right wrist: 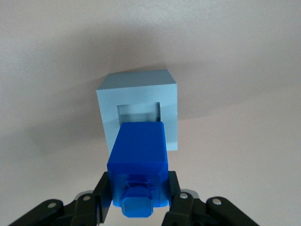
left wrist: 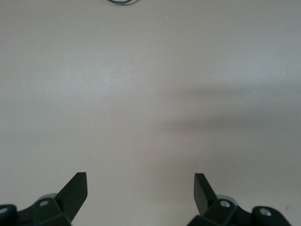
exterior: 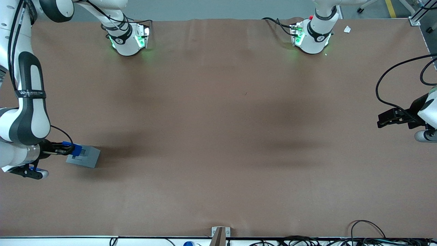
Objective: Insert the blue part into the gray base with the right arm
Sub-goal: 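Lower the blue block into the gray base's opening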
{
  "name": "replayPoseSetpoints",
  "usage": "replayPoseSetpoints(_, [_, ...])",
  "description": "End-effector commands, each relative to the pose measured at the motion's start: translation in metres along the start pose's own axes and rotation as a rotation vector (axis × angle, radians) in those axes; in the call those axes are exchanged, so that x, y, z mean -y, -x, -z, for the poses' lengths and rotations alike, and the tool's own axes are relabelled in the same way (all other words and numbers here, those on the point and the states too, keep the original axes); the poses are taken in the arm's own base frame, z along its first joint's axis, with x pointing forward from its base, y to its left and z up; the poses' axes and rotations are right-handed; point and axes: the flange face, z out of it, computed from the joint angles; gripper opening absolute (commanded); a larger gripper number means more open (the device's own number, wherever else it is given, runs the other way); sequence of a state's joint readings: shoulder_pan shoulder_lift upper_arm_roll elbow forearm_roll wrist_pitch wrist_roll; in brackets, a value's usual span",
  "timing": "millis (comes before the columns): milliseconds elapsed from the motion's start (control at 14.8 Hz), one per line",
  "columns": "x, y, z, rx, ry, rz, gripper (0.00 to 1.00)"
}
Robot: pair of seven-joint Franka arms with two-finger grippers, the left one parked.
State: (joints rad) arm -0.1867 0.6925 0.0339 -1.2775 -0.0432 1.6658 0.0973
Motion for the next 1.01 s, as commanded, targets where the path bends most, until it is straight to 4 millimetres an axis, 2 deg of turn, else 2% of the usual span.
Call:
replayPoseSetpoints(0, [0.003, -0.007, -0.006, -0.008, -0.023, 0.015, 0.0])
replayPoseSetpoints(472, [-0.004, -0.017, -0.021, -0.016, -0.026, 0.043, 0.01])
replayPoseSetpoints(876, [-0.002, -0.021, -0.025, -0.039, -0.029, 0.066, 0.0])
replayPoseSetpoints(944, [-0.003, -0.022, -0.025, -0.039, -0.029, 0.063, 0.04])
